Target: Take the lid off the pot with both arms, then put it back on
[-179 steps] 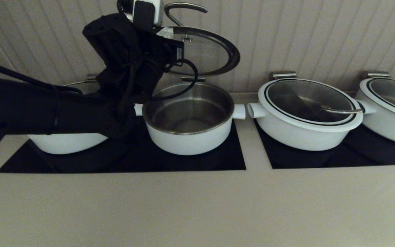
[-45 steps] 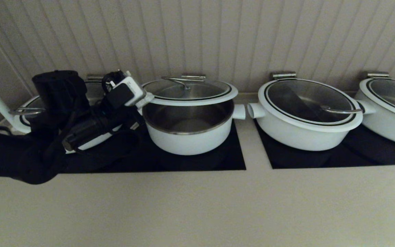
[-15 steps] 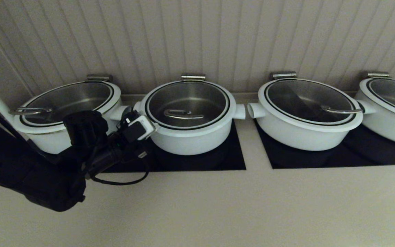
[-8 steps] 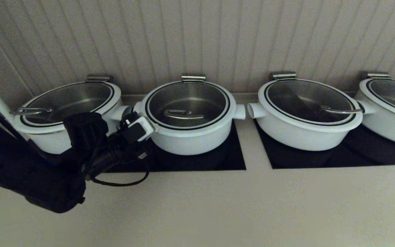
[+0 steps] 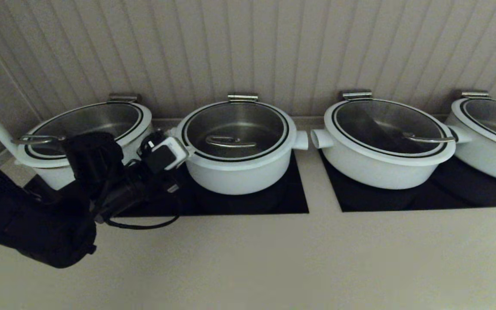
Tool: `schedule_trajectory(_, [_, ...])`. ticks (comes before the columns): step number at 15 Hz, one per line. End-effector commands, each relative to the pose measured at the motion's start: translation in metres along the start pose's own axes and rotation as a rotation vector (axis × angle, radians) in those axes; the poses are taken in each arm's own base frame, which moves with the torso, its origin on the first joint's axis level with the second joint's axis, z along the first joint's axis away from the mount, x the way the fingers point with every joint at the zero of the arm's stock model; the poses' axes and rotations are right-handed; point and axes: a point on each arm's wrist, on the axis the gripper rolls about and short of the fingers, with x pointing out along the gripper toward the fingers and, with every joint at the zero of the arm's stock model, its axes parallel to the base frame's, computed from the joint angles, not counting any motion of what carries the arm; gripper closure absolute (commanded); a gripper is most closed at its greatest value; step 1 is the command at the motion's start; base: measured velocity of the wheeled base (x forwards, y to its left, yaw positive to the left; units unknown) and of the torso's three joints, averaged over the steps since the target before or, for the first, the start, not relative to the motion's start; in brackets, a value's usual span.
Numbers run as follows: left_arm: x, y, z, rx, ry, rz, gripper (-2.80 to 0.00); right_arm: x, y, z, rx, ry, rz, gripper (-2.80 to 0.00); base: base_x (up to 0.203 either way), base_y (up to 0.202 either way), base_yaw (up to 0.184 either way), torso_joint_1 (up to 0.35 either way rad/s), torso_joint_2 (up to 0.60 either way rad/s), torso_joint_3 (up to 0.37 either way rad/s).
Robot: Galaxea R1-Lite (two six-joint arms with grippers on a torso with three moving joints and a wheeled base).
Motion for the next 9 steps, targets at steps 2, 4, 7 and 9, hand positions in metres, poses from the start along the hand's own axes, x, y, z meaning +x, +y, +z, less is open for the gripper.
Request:
schedule_trajectory(2, [-0.014, 0.013, 0.017, 0.004, -0.034, 0.064, 0.0, 0.0, 0.0, 0.0, -0.001, 0.002, 0.002, 0.0, 0.0, 0.0, 0.0, 0.0, 0.0, 0.0])
schedule_trajectory(4, [-0.026, 0.019, 0.025, -0.004, -0.034, 0.107, 0.0, 0.0, 0.0, 0.0, -0.001, 0.002, 0.002, 0.0, 0.0, 0.0, 0.0, 0.0, 0.0, 0.0])
schedule_trajectory(7, [-0.052, 0.029, 0.039, -0.051, -0.021, 0.21, 0.0, 0.0, 0.0, 0.0, 0.0, 0.0, 0.001, 0.0, 0.0, 0.0, 0.0, 0.0, 0.0, 0.0])
schedule_trajectory(9, [-0.072, 0.033, 0.047, -0.087, 0.003, 0.291, 0.0, 0.0, 0.0, 0.0, -0.002, 0.002, 0.001, 0.0, 0.0, 0.0, 0.0, 0.0, 0.0, 0.0])
